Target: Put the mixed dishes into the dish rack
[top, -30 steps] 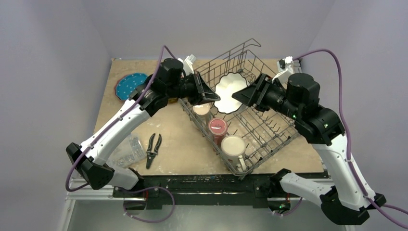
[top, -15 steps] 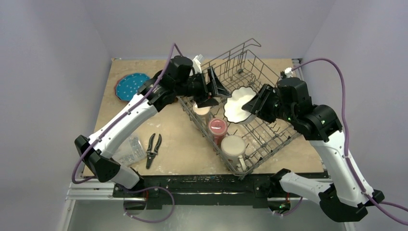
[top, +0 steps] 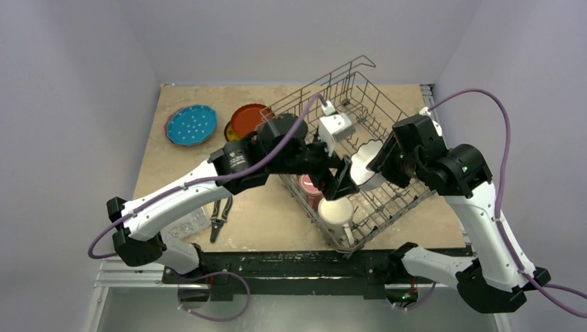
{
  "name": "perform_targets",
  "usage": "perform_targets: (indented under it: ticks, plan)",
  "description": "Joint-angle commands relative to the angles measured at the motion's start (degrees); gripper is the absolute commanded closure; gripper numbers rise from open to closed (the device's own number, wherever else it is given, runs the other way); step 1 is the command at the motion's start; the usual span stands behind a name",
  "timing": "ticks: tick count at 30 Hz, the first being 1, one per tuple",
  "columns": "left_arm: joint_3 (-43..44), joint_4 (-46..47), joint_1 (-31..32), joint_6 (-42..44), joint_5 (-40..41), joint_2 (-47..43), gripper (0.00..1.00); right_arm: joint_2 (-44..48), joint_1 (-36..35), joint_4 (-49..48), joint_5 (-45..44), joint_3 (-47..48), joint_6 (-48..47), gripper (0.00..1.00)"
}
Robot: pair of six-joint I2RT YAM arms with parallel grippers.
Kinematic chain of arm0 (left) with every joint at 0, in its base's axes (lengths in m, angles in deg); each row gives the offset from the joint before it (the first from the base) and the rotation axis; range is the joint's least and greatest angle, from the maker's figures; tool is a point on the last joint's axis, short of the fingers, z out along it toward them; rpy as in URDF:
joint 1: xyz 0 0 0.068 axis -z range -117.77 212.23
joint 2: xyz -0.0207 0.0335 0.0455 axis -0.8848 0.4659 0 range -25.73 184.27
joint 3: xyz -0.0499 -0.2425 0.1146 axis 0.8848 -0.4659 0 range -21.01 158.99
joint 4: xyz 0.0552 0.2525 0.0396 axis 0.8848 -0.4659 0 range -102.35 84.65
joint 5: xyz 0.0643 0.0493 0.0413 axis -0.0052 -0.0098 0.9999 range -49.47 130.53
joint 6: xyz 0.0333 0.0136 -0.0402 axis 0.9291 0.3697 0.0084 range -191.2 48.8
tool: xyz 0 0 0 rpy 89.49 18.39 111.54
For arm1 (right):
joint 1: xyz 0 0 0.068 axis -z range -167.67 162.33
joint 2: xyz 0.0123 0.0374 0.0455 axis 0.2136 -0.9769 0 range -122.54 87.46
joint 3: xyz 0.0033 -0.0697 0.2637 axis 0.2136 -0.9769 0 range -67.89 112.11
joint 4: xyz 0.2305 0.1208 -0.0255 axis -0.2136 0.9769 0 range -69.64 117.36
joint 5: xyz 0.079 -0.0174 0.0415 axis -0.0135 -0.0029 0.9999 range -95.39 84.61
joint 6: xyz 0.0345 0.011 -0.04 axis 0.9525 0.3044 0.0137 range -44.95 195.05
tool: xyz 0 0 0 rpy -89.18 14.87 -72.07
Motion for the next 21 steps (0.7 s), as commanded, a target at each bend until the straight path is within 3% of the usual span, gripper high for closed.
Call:
perform_targets:
  ticks: [1, 4, 13, 14, 17, 21]
  plan:
    - [-0.22, 4.24, 4.2, 17.4, 3.08, 0.87, 0.23, 1.39, -0.08, -2.7, -1.61, 4.16, 2.98, 1.0]
    - [2.15, 2.66, 5.79, 20.22, 3.47, 4.01, 0.34, 1.11, -0.09, -2.68, -1.17, 5.62, 3.36, 1.0]
    - [6.9, 2.62, 8.35, 23.54, 7.36, 11.01, 0.53, 0.91, -0.09, -2.91, -0.39, 6.85, 4.76, 1.0]
    - [7.33, 2.79, 8.36, 23.39, 7.72, 11.6, 0.6, 0.91, -0.15, -2.86, -0.36, 6.87, 4.99, 1.0]
    - [8.24, 3.2, 8.36, 22.31, 8.17, 12.81, 0.96, 1.0, -0.1, -3.14, -0.43, 6.91, 5.48, 1.0]
    - [6.76, 4.87, 8.13, 20.18, 3.61, 12.53, 1.0, 1.29, -0.1, -4.5, -0.42, 7.18, 3.42, 1.0]
